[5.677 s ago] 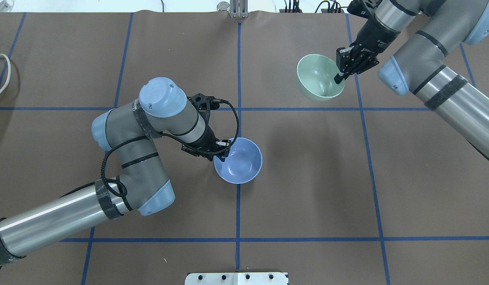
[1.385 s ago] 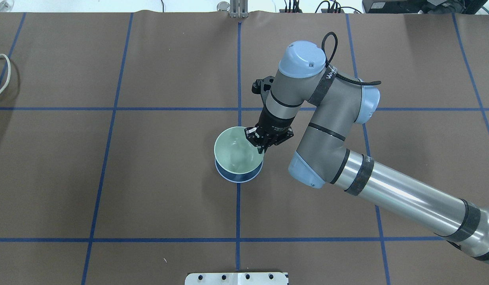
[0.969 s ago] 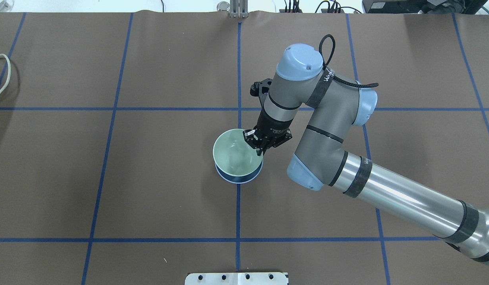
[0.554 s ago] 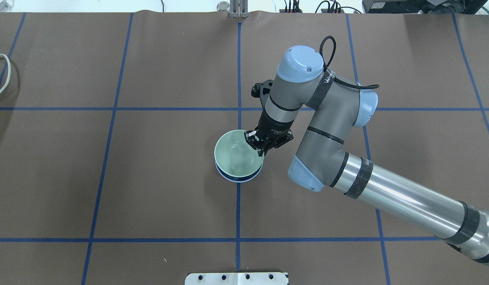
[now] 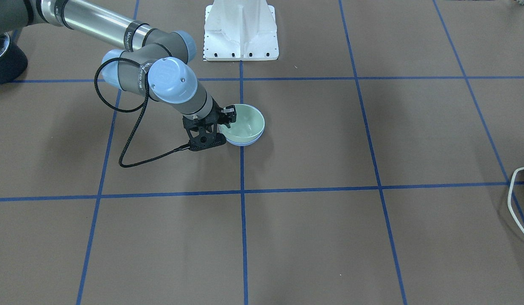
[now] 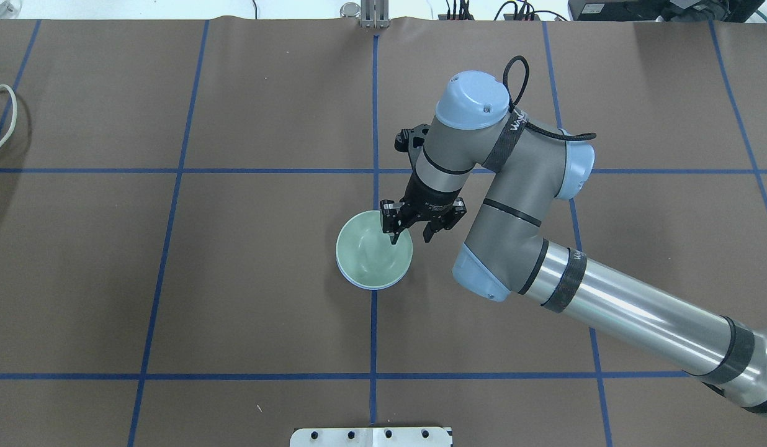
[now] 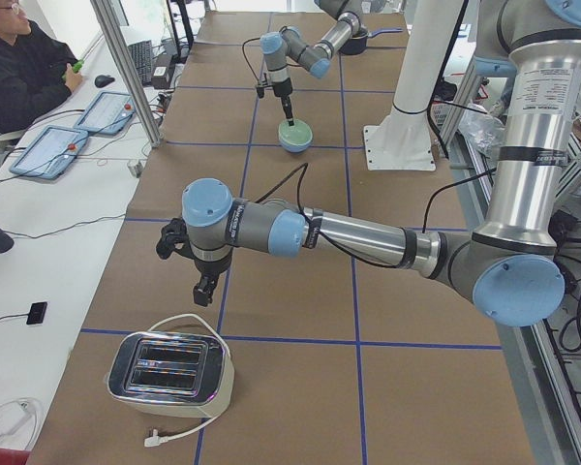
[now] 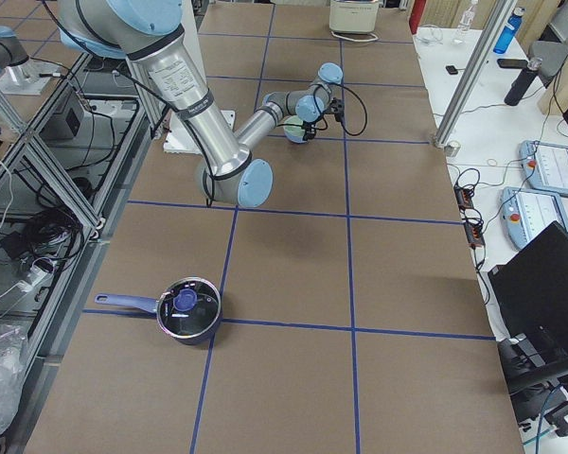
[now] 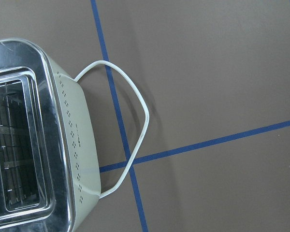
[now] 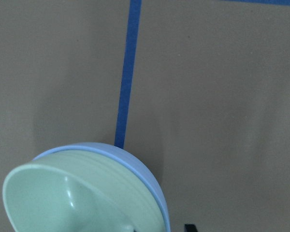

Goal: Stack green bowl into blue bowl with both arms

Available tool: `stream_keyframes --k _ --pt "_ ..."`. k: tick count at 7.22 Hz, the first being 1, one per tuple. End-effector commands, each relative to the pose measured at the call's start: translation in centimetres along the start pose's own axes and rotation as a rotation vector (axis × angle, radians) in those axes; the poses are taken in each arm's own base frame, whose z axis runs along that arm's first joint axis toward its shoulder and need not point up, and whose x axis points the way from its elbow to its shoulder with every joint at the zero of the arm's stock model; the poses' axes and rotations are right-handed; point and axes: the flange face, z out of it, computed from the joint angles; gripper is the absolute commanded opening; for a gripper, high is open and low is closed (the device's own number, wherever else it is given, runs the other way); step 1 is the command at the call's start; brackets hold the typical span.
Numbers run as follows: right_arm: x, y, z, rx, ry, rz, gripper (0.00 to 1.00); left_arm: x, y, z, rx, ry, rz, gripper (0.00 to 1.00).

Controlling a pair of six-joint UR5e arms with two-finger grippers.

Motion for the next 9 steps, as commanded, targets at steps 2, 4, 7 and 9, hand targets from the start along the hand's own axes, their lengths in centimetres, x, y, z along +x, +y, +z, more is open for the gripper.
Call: stream_keyframes --k 2,4,7,9 --pt "4.5 -3.3 -7.6 0.076 -0.037 0.044 1.0 -0.3 0.1 0.2 -0.005 0.0 -0.003 0.98" --pt "18.7 -7.3 -15.8 0.149 -0.023 0.07 1.0 -0.2 0.0 0.2 -0.004 0.0 -0.002 0.98" --pt "39.6 -10.1 -23.5 0.234 0.112 0.062 1.0 -0.3 0.0 0.3 -0.003 0.002 -0.001 0.98" --pt "47.6 -9.5 -28.3 0.193 0.221 -0.008 1.0 -0.5 0.3 0.3 -0.001 0.001 -0.003 0.98"
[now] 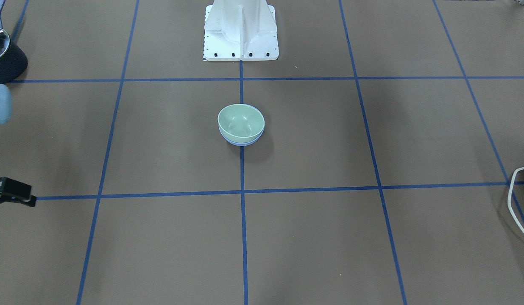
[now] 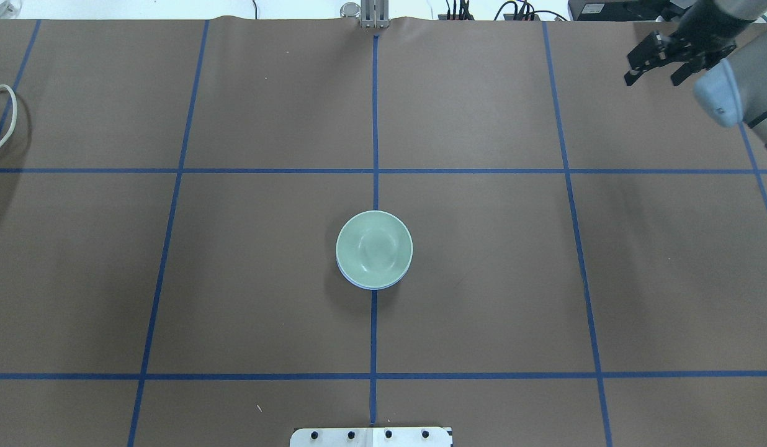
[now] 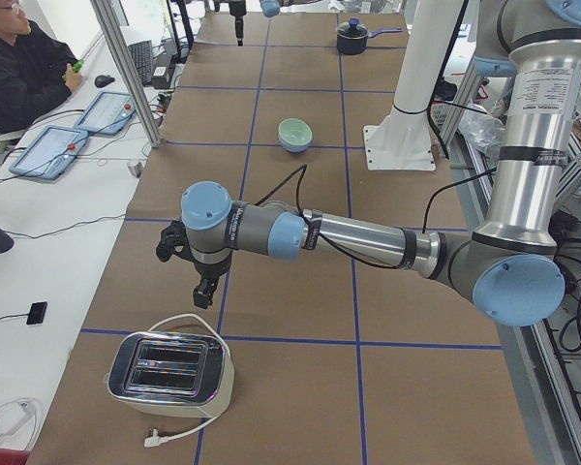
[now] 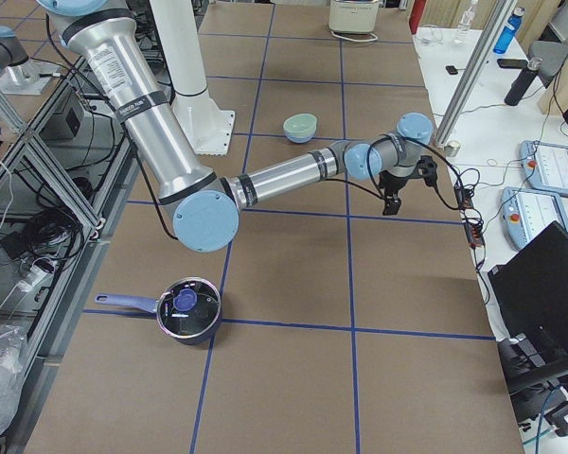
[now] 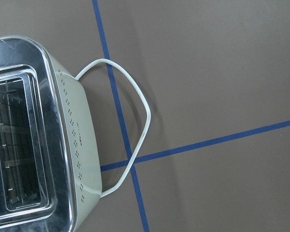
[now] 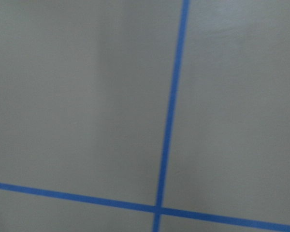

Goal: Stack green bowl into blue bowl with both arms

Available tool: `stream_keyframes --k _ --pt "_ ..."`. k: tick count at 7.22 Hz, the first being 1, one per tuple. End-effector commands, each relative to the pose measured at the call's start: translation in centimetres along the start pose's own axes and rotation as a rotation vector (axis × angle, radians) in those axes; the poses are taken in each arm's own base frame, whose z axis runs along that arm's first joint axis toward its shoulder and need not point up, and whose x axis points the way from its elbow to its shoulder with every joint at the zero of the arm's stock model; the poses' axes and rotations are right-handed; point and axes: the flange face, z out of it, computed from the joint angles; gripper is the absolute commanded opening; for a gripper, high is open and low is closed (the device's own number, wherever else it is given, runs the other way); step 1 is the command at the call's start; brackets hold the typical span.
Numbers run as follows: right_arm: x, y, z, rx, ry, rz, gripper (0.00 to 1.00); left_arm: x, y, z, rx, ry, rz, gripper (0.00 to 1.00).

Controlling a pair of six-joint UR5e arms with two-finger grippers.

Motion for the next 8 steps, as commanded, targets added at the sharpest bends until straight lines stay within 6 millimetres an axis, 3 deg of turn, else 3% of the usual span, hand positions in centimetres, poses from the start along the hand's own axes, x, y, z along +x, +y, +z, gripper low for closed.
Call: stream_keyframes --k 1,2,4,8 --pt "9.1 0.1 -4.3 -0.044 0.12 -0.041 1.0 -0.1 0.0 -0.1 0.004 -0.001 0.0 0.98" --pt "11.1 0.5 -5.6 -0.055 0.135 -0.011 1.0 0.0 -0.1 -0.2 0.006 -0.001 0.003 0.98" --pt "13.7 2.1 -5.1 -0.083 0.136 -0.051 1.0 0.1 -0.2 -0.2 0.006 -0.001 0.005 0.98" --pt "14.6 2.8 -4.3 -0.093 0.135 -0.058 1.0 0.2 -0.3 -0.3 0.008 0.0 0.007 0.98"
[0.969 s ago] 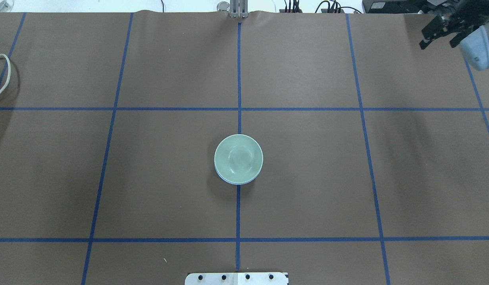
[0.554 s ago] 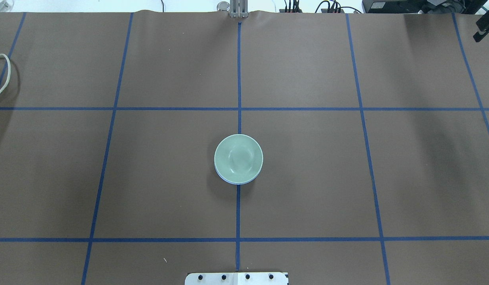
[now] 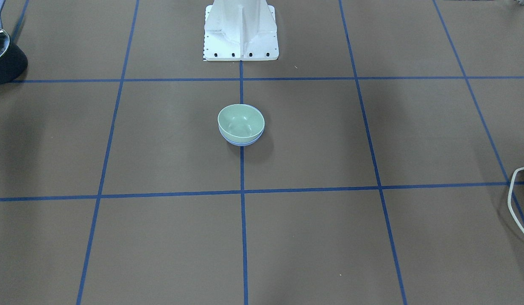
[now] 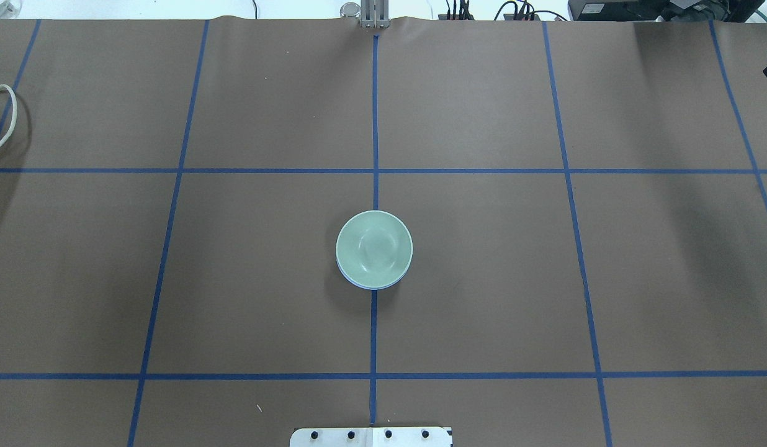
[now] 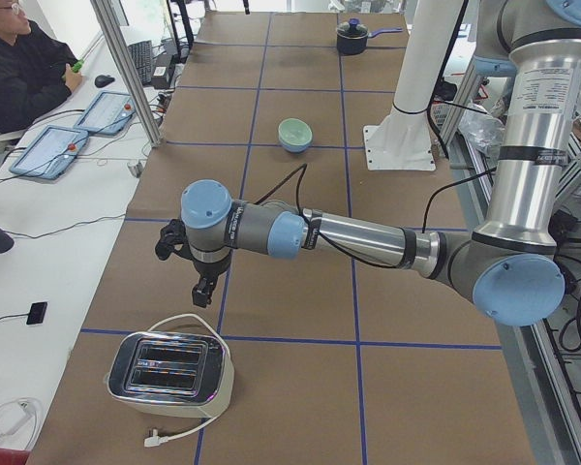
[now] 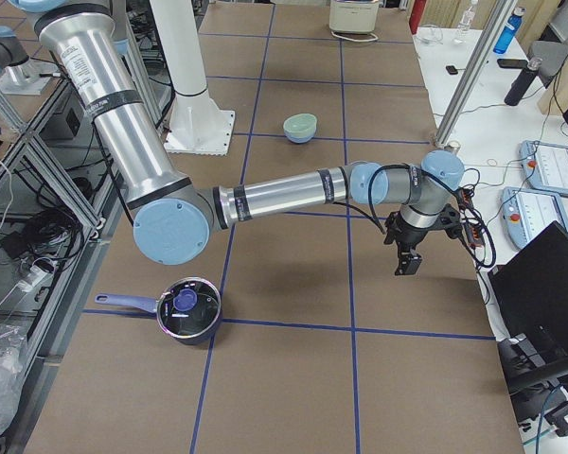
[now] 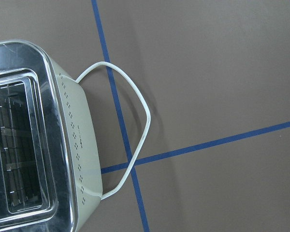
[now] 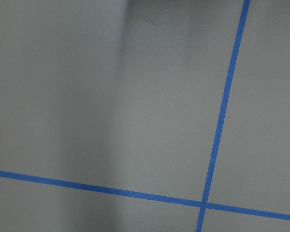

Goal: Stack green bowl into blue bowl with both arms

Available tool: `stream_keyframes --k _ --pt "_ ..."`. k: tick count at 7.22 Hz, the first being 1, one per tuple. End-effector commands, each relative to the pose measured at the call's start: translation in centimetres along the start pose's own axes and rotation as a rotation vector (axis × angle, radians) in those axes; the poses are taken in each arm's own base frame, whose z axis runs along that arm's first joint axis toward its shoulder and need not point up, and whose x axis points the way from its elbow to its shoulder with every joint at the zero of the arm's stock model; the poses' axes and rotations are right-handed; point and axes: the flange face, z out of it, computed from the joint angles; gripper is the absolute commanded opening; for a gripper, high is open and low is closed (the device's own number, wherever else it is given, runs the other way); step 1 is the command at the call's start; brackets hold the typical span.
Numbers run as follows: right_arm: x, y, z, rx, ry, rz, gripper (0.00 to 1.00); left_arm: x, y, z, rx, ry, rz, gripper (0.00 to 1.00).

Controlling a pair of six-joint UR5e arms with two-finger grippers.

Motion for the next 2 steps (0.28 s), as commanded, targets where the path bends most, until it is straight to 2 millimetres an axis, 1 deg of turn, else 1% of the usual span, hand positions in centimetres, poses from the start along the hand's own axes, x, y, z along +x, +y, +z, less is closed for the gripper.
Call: stream_keyframes --k 1,2 --pt "0.16 0.15 0.16 -0.002 0.0 0.001 1.0 -0.04 0.03 0.04 -0.001 0.0 -0.001 0.98" --pt "0.12 0.15 0.11 -0.001 0.0 0.0 1.0 -0.05 -0.03 0.05 -0.001 0.0 -0.001 0.98"
